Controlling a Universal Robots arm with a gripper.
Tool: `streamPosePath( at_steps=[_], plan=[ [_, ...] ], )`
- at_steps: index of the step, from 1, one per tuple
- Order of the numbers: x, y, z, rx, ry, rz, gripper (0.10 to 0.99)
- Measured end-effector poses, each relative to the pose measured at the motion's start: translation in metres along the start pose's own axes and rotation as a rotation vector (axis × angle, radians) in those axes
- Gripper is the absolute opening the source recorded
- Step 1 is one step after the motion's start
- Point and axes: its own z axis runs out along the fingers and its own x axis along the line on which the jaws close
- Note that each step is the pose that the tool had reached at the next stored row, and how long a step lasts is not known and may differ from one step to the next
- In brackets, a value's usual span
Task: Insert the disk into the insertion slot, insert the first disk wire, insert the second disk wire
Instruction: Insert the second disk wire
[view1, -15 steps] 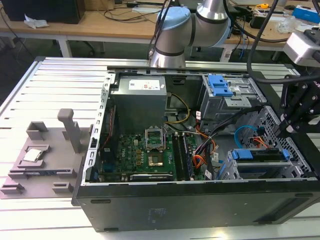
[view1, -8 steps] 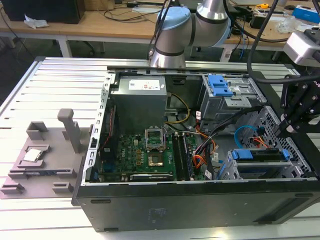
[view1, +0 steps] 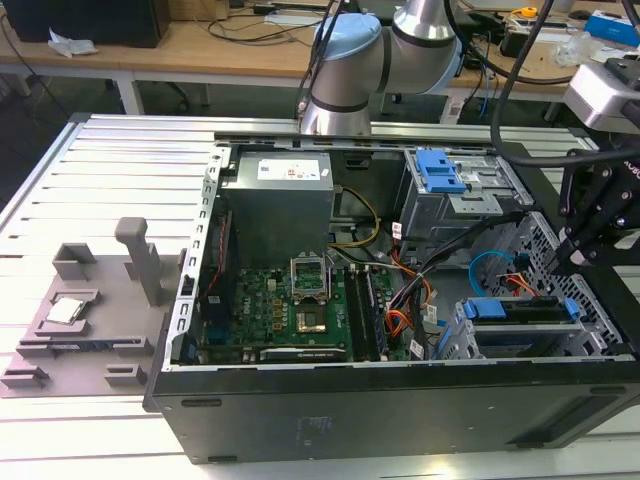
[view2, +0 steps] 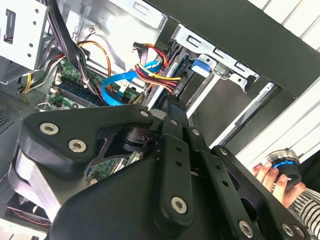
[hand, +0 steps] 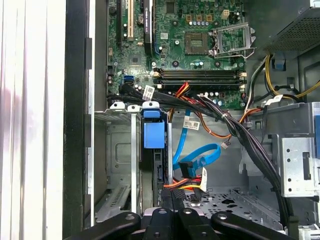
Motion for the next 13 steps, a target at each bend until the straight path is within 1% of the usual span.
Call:
streamPosePath(
  at_steps=[1,3,11,12,13],
  plan=[
    [0.0001,0.0035,0.0003,0.000,0.0000,0.000,0.106],
    [0.0001,0.0066,0.0005,0.000,-0.0001,0.000,0.106],
    [0.0001,0.0072,0.0006,0.000,-0.0001,0.000,0.106],
    [0.0001,0.0073,0.0006,0.000,0.0000,0.000,0.235],
    [0.0001,0.0073,0.0006,0.000,0.0000,0.000,0.235]
  ],
)
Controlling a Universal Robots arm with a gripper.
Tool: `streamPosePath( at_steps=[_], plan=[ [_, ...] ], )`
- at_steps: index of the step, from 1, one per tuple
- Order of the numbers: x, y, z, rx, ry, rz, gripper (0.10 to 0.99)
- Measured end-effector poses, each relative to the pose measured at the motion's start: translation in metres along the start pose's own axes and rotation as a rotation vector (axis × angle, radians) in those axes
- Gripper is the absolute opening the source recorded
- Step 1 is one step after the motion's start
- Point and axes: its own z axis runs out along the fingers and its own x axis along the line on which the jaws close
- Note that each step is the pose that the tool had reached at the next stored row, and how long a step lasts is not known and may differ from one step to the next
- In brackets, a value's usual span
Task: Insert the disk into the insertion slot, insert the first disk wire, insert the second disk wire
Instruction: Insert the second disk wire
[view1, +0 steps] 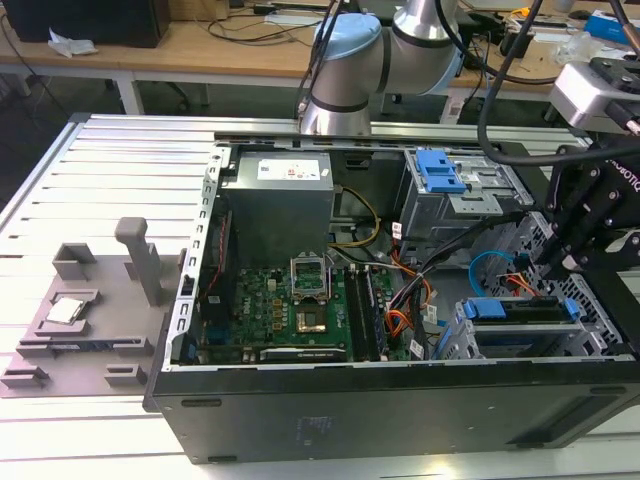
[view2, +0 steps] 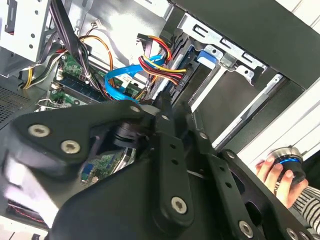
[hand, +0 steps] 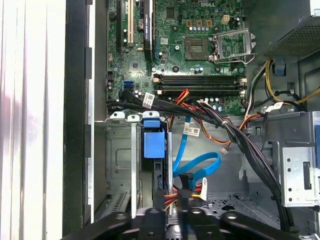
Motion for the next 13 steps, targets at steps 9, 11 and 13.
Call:
streamPosePath(
  at_steps=[9,11,13],
  plan=[
    [-0.0121,0.0006,0.0005,0.000,0.0007,-0.010,0.420],
    [-0.0178,0.0043,0.0013,0.000,0.0011,-0.016,0.420],
    [-0.0177,0.0134,0.0034,0.000,0.0017,-0.023,0.420]
  ],
)
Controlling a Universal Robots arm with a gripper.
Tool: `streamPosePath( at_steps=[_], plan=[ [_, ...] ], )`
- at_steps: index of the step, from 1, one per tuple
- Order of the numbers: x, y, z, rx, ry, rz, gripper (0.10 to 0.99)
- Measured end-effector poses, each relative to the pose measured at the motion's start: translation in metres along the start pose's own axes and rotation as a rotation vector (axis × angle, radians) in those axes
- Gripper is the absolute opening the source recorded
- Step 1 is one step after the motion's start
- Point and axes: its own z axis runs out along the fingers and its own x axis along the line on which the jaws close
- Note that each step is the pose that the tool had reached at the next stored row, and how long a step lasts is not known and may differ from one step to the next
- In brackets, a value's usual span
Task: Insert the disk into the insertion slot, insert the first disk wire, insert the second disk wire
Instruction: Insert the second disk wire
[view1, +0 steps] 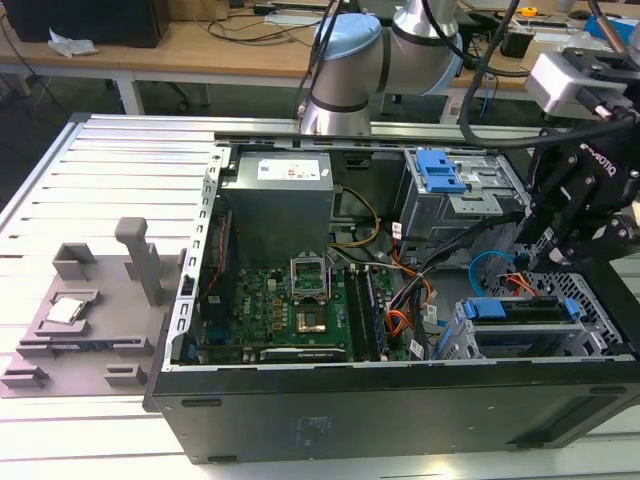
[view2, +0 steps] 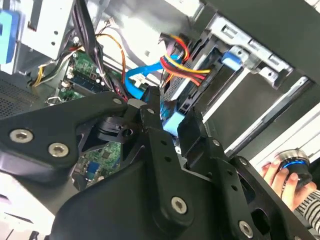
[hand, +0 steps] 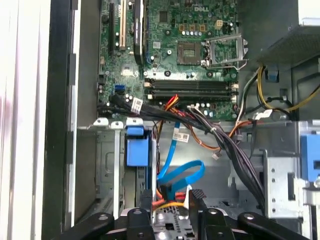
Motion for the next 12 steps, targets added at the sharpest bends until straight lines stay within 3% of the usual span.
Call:
streamPosePath(
  at_steps=[2,4,5,10,12],
  plan=[
    [0.0001,0.0033,0.0059,0.000,0.0015,-0.018,0.420],
    [0.0001,0.0032,0.0072,-0.001,0.0048,-0.036,0.420],
    [0.0002,0.0032,0.0076,-0.001,0.0117,-0.046,0.420],
    [0.0001,0.0033,0.0076,-0.001,0.0131,-0.046,0.408],
    [0.0001,0.0032,0.0076,-0.001,0.0136,-0.046,0.278]
  ],
)
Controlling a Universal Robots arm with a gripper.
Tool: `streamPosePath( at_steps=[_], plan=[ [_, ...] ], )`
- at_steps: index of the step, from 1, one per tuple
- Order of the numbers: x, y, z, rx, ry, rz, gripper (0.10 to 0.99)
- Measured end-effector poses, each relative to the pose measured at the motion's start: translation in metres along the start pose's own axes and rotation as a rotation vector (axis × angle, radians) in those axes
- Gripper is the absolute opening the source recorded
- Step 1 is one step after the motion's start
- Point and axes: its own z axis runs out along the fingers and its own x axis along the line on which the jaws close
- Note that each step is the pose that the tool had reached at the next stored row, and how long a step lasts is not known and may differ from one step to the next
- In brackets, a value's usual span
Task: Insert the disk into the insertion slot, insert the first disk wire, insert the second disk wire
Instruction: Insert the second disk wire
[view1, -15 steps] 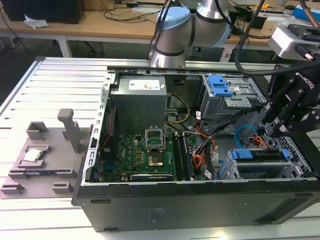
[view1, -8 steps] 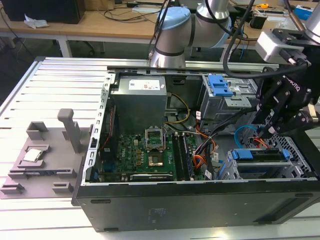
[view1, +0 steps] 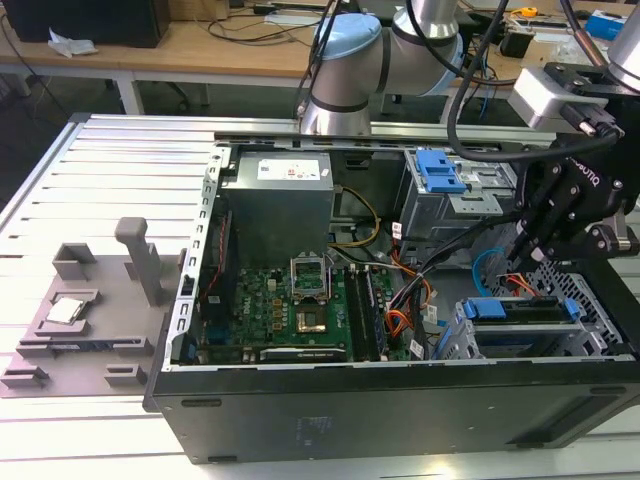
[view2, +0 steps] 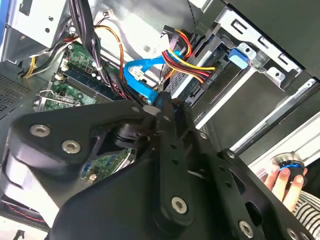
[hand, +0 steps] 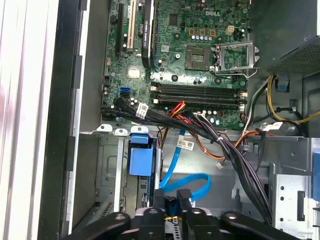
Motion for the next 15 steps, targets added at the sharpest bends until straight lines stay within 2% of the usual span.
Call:
streamPosePath(
  at_steps=[1,10,13,15],
  plan=[
    [0.0000,0.0000,0.0000,0.000,0.0002,0.000,0.165],
    [0.0002,0.0000,0.0000,0.000,0.0017,0.000,0.165],
    [0.0109,0.0006,0.0001,0.000,0.0018,0.000,0.165],
    [0.0149,0.0008,0.0001,0.000,0.0017,0.000,0.165]
  ],
)
